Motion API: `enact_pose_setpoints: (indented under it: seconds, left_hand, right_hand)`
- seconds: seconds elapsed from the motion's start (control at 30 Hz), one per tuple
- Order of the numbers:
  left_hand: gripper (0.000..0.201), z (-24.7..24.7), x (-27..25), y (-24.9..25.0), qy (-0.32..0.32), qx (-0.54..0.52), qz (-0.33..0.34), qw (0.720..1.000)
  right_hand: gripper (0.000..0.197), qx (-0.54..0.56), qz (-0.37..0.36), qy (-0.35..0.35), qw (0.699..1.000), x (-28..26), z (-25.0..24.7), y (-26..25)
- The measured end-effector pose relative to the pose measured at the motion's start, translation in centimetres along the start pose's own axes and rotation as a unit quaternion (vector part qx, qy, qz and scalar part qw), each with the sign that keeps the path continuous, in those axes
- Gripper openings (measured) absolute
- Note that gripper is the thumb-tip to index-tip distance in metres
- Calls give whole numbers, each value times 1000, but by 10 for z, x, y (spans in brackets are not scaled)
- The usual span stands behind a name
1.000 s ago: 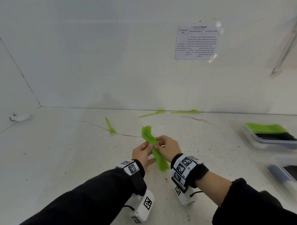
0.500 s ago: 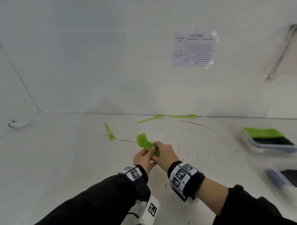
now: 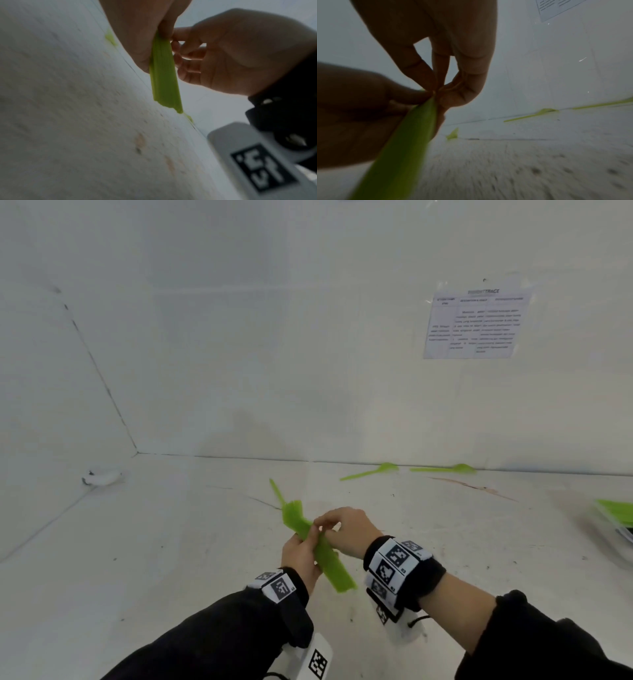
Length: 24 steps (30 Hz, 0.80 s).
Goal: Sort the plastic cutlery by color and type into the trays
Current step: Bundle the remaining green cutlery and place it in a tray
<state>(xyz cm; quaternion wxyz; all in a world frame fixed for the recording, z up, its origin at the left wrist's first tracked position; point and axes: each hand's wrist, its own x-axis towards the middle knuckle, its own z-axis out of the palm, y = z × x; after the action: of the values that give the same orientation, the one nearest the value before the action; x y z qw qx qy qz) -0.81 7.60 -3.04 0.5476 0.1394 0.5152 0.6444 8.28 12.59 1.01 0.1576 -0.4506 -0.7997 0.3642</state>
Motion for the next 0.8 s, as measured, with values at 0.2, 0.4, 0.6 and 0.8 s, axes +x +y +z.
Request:
enact_pose_setpoints:
  seconds: [0.2, 0.4, 0.6, 0.8]
  left_hand:
    - [14, -38, 15, 42, 0, -46, -74, 996]
    - [17, -53, 41, 59, 30, -52, -123, 991]
    - [19, -53, 74, 64, 32, -30, -127, 991]
    - [23, -40, 95, 60, 14, -32, -141, 989]
  right_hand:
    - [40, -135, -40, -27, 990, 90, 11, -18]
    - [61, -420, -103, -143, 890, 152, 38, -20]
    - [41, -512, -141, -128, 838, 183, 54, -12]
    - [30, -467, -164, -37, 868, 190, 50, 6]
